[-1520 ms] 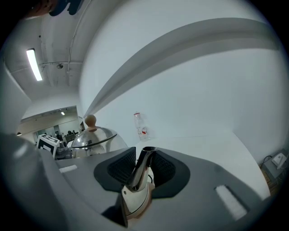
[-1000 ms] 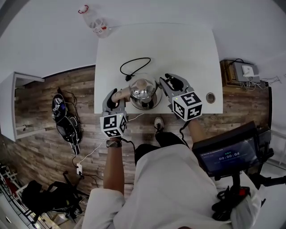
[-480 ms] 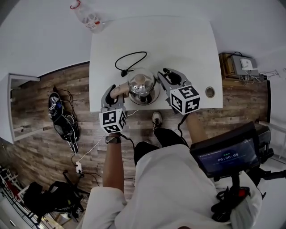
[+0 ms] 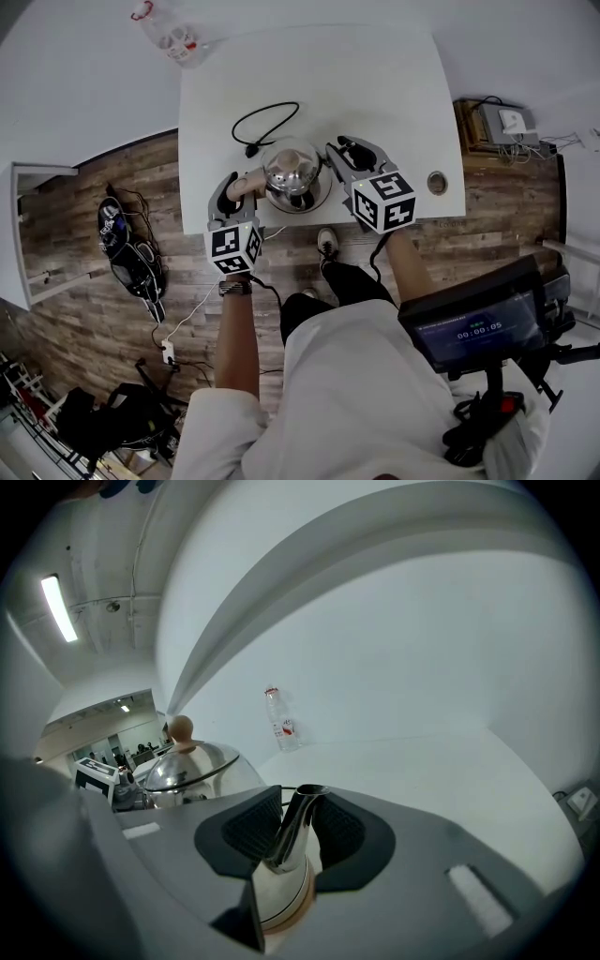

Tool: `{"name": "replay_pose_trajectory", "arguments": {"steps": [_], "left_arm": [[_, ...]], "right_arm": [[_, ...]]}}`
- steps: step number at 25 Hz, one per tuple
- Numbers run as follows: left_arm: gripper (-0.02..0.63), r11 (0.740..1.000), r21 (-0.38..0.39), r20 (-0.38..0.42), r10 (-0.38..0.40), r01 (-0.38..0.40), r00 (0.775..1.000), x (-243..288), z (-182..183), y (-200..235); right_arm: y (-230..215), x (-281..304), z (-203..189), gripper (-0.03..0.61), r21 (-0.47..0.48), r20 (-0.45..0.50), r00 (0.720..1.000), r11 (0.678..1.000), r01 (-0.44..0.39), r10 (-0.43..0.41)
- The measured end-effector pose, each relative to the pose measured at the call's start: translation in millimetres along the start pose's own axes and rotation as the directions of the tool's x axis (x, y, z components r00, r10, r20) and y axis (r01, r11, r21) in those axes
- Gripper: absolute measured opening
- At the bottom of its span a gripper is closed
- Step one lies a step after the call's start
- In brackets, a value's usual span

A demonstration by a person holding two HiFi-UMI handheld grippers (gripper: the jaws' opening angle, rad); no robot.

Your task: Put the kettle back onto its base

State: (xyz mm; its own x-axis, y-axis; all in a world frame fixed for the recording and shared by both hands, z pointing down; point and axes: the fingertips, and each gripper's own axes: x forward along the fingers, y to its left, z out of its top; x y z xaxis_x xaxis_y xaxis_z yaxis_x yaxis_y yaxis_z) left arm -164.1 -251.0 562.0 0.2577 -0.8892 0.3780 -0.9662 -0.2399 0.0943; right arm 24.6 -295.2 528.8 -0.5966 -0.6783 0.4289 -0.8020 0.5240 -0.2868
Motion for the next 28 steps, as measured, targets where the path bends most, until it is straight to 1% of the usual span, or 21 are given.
{"name": "replay_pose_trajectory", "arguments": {"steps": [3, 6, 17, 22, 28], "left_arm": [[0.103, 1.0, 0.009, -0.004, 0.002, -0.002, 1.0, 1, -2, -1], [0.103, 1.0, 0.002, -0.014, 0.004, -0.004, 1.0, -1, -5, -1], [0.103, 1.0, -0.025, -0.028, 0.01, -0.011, 1.0, -3, -12, -2], [0.103, 1.0, -0.007, -0.028, -0.007, 0.007, 1.0, -4, -15, -10], [0.104, 1.0, -0.013, -0.039, -0.008, 0.007, 0.999, 2, -18, -13]], "right_arm": [[-2, 1, -3, 0.104, 0.01, -0.004, 1.0, 1.0, 0.002, -0.002], [-1, 0, -5, 0.103, 0.025, -0.009, 1.0, 1.0, -0.002, 0.003], [3, 0, -3, 0.1, 0.007, -0.008, 1.0, 1.0, -0.004, 0.004], [0, -6, -6, 0.1, 0.017, -0.003, 1.0, 1.0, 0.004, -0.004], [-9, -8, -11, 0.107, 0.012, -0.014, 1.0, 1.0, 0.017, -0.017]]}}
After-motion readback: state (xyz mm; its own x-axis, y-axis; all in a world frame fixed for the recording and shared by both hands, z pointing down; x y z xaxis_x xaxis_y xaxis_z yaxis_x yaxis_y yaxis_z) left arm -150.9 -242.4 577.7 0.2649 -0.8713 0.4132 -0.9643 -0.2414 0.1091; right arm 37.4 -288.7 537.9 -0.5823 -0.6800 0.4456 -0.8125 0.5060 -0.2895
